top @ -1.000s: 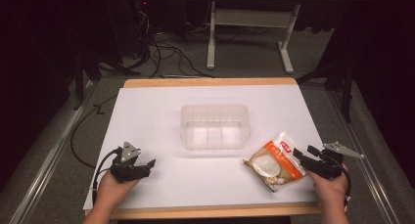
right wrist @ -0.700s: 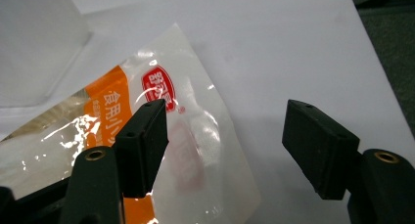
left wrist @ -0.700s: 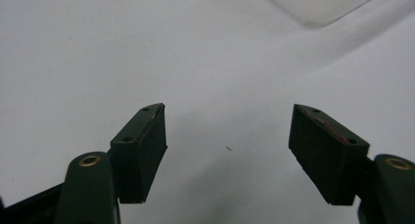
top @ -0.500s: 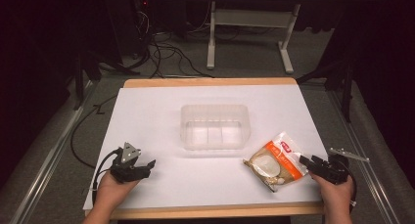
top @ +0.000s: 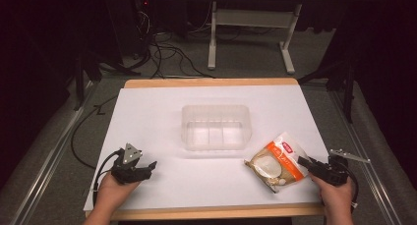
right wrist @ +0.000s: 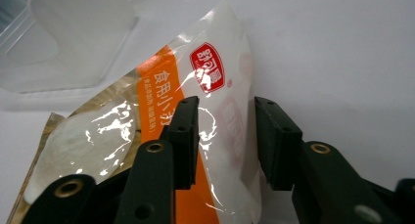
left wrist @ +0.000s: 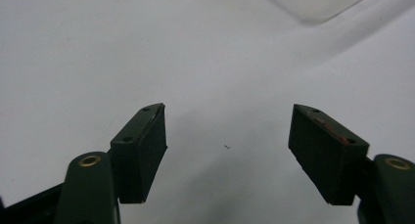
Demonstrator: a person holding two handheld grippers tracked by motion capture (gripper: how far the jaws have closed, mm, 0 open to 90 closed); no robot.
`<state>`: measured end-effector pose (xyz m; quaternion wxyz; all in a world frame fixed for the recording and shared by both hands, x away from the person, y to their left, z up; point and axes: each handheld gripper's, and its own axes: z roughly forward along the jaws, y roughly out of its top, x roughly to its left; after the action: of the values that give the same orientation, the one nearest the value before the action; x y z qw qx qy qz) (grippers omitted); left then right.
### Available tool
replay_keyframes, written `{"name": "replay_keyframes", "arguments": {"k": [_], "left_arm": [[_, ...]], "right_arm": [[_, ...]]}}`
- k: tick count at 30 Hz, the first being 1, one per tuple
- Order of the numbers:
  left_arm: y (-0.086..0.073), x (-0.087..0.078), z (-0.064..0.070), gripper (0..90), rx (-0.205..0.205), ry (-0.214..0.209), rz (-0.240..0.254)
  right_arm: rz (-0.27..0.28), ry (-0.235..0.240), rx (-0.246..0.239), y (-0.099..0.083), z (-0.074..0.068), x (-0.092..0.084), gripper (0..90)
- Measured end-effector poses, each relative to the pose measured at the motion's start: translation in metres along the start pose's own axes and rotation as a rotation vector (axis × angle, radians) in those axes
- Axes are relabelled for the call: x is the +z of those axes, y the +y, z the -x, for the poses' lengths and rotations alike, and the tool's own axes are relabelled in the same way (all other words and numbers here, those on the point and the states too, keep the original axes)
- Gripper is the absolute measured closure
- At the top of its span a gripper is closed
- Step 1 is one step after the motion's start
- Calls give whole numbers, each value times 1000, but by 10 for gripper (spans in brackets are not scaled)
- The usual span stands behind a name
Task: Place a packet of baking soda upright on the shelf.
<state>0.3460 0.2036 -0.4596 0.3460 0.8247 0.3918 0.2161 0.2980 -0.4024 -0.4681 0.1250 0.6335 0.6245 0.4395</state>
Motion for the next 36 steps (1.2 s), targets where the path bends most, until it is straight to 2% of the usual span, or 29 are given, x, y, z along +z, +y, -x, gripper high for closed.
{"name": "replay_keyframes", "arguments": {"k": [4,18,25,30,36], "left_arm": [[0,0,0,308,3,-1,-2],[0,2,2,308,16,-4,-15],[0,3,3,308,21,-7,-19],[0,4,3,308,26,-9,-26],[0,4,4,308,30,-11,-29]], "right_arm": [[-4,38,7,0,1,1,690],[-72,-10,16,-2,4,11,667],[-75,-8,4,-1,2,10,804],[-23,-1,-37,3,-6,3,896],[72,34,-102,11,-24,-8,900]]}}
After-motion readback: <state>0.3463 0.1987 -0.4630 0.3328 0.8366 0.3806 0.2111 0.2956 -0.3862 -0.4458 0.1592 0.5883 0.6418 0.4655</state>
